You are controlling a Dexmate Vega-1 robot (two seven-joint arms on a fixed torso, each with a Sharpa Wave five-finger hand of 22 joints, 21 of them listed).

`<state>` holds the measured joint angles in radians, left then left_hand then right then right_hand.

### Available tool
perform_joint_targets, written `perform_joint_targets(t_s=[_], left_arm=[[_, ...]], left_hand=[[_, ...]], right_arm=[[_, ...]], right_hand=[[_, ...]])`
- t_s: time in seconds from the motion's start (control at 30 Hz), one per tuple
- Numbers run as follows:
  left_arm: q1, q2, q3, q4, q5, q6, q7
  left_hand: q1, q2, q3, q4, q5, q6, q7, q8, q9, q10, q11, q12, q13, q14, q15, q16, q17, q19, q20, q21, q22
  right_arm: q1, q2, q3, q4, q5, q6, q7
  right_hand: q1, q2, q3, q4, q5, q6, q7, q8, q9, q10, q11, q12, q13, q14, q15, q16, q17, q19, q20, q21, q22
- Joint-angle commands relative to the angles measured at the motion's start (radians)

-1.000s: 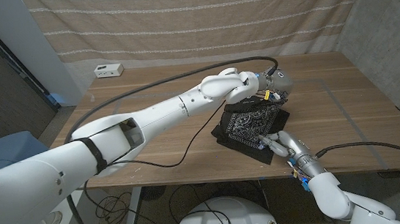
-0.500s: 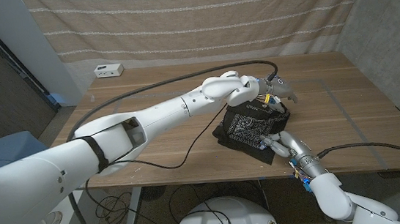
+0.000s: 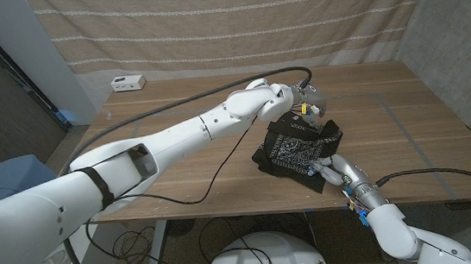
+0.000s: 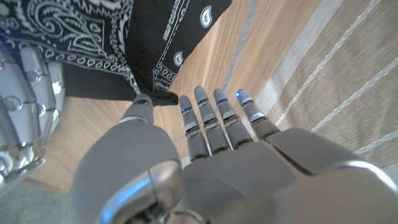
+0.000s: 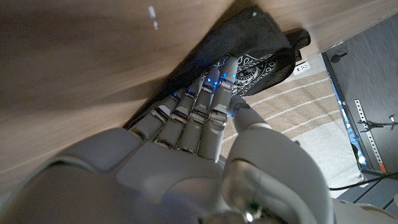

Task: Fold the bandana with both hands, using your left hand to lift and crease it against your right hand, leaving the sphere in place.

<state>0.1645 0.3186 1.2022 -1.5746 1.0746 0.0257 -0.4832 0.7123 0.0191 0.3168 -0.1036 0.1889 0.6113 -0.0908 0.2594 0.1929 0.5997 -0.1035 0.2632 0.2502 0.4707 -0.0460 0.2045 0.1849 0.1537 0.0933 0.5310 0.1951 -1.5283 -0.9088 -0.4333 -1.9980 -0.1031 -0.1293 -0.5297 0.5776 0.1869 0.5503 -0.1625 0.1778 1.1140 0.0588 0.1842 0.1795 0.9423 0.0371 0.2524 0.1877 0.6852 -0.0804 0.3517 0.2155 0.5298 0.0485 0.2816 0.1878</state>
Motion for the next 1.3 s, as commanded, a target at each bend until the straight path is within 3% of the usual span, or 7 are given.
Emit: perform_joint_targets(t_s=[0.03,0.17,0.27,0.73,0.97,1.17,1.3], left_arm=[[0.016,0.064,-0.027,-0.087,0.102,0.077,-0.172],[0.020,0.076,-0.038,-0.096,0.099,0.064,-0.212],[0.035,0.102,-0.043,-0.118,0.124,0.056,-0.202],[0.148,0.248,-0.107,-0.217,0.213,-0.049,0.028],[0.198,0.312,-0.134,-0.226,0.302,-0.086,0.156],[0.216,0.317,-0.149,-0.231,0.377,-0.084,0.114],[0.224,0.322,-0.154,-0.208,0.397,-0.100,0.161]], left_hand=[[0.038,-0.008,0.004,-0.026,0.010,0.024,-0.010,0.007,0.003,0.029,-0.013,0.014,0.007,0.009,-0.052,-0.002,-0.002,-0.003,0.001,-0.007,0.001],[0.047,-0.012,0.003,-0.035,0.012,0.094,-0.020,0.030,0.006,0.045,-0.021,0.017,0.012,0.003,-0.049,-0.003,-0.001,-0.013,0.007,-0.013,0.002],[0.083,-0.011,0.008,-0.053,0.015,0.159,-0.017,0.055,0.011,0.037,-0.023,0.010,0.018,-0.012,-0.046,-0.004,0.000,-0.016,0.008,-0.017,0.002],[0.159,-0.031,0.003,-0.068,0.020,0.224,-0.033,0.092,0.021,-0.023,-0.046,-0.022,0.032,-0.048,-0.057,-0.007,0.002,-0.012,-0.006,-0.022,0.002],[0.193,-0.045,-0.014,-0.058,0.027,0.086,-0.069,0.050,0.026,-0.100,-0.049,-0.050,0.046,-0.086,-0.068,-0.008,0.007,-0.010,-0.019,-0.025,0.004],[0.223,-0.041,-0.023,-0.055,0.032,-0.052,-0.124,0.002,0.026,-0.148,-0.067,-0.057,0.058,-0.125,-0.076,-0.012,0.008,-0.020,-0.024,-0.032,0.005],[0.229,-0.043,-0.025,-0.056,0.033,-0.054,-0.128,0.001,0.025,-0.157,-0.065,-0.058,0.059,-0.132,-0.080,-0.014,0.007,-0.025,-0.023,-0.034,0.005]], right_arm=[[-0.024,0.020,0.036,-0.042,-0.030,0.062,-0.055],[-0.031,0.032,0.048,-0.055,-0.042,0.070,-0.069],[-0.031,0.045,0.048,-0.055,-0.069,0.065,-0.086],[-0.019,0.105,0.054,-0.016,-0.095,0.143,-0.113],[-0.013,0.114,0.054,-0.023,-0.117,0.125,-0.099],[-0.012,0.116,0.056,-0.025,-0.126,0.120,-0.088],[-0.010,0.116,0.058,-0.027,-0.127,0.114,-0.079]], right_hand=[[0.031,-0.009,0.003,-0.011,0.003,-0.031,0.002,-0.001,0.005,0.006,0.082,-0.005,0.003,0.030,0.022,0.012,0.036,0.035,0.046,0.007,0.004],[0.043,-0.013,-0.003,-0.004,-0.001,-0.062,-0.014,-0.006,0.004,0.052,0.094,0.011,0.008,0.068,0.014,0.036,0.052,0.036,0.053,0.008,0.005],[0.048,-0.024,-0.014,-0.003,-0.003,-0.096,-0.033,-0.008,0.004,0.019,0.085,-0.003,0.010,0.066,0.021,0.043,0.064,0.036,0.058,0.008,0.006],[0.059,-0.037,-0.032,-0.004,-0.004,-0.124,-0.041,-0.004,0.003,-0.055,0.068,-0.034,0.013,0.045,0.028,0.046,0.080,0.023,0.067,0.004,0.006],[0.058,-0.040,-0.038,-0.002,-0.005,-0.124,-0.037,-0.001,0.003,-0.064,0.068,-0.037,0.014,0.035,0.031,0.044,0.083,0.017,0.068,0.002,0.006],[0.058,-0.040,-0.041,0.000,-0.005,-0.116,-0.030,0.003,0.003,-0.070,0.064,-0.039,0.014,0.031,0.028,0.045,0.086,0.016,0.068,0.001,0.006],[0.059,-0.039,-0.042,0.000,-0.004,-0.109,-0.028,0.006,0.003,-0.069,0.066,-0.038,0.014,0.031,0.027,0.046,0.088,0.016,0.067,0.001,0.006]])
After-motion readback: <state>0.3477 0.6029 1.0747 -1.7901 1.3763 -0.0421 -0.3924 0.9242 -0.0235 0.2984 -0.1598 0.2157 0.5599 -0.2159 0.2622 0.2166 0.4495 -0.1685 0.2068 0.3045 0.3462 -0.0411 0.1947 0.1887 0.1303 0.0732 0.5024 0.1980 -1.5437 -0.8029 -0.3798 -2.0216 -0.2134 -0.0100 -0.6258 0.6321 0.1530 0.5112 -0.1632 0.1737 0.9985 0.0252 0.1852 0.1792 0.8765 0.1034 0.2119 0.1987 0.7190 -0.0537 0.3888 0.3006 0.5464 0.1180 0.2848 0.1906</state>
